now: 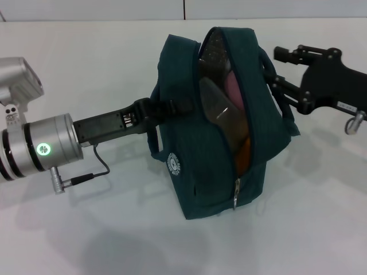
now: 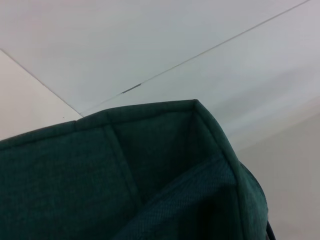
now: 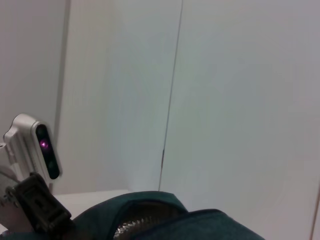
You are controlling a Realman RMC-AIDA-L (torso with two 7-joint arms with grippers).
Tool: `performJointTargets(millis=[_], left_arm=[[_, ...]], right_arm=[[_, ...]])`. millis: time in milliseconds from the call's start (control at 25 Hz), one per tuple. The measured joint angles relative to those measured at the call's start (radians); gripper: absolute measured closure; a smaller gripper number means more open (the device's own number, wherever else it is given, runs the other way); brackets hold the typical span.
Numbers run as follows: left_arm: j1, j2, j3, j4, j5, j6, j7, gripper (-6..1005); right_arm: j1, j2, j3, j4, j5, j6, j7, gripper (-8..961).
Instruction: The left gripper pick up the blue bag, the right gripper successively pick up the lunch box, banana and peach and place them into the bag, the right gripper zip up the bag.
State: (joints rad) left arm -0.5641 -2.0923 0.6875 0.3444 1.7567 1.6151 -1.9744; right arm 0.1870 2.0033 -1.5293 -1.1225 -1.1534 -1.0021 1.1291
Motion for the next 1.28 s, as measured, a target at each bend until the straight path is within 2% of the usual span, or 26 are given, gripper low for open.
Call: performJointTargets(millis=[160,360,600,800,1040,1280], left_arm=[[0.005,0.000,0.000,0.000,0.000,0.000,0.000,966],[0.010,0.001,0.000,0.000,-0.002,0.000,0.001,965],[0.015,0.003,0.000,0.002,-0.011,0.000,0.001,963],[0.015,0.003,0.000,0.002,-0.012,0.000,0.002,962],[0.016,0.003,0.000,0.002,-0.012,0.000,0.002,961],[0.017,0.002,0.000,0.002,-0.013,0.000,0.002,960]], right_arm=[[-0.007,0.000,0.033,0.019,0.005,-0.036,0.001,611],[-0.007,0.001,0.083,0.050,0.005,-0.109,0.001,374],[-0.007,0.001,0.135,0.075,0.009,-0.197,0.001,243],[-0.007,0.002,0.161,0.093,0.012,-0.265,-0.006,244],[0.004,-0.002,0.207,0.145,-0.006,-0.482,-0.034,244],[0.008,0.000,0.198,0.190,-0.144,-0.608,-0.076,245]])
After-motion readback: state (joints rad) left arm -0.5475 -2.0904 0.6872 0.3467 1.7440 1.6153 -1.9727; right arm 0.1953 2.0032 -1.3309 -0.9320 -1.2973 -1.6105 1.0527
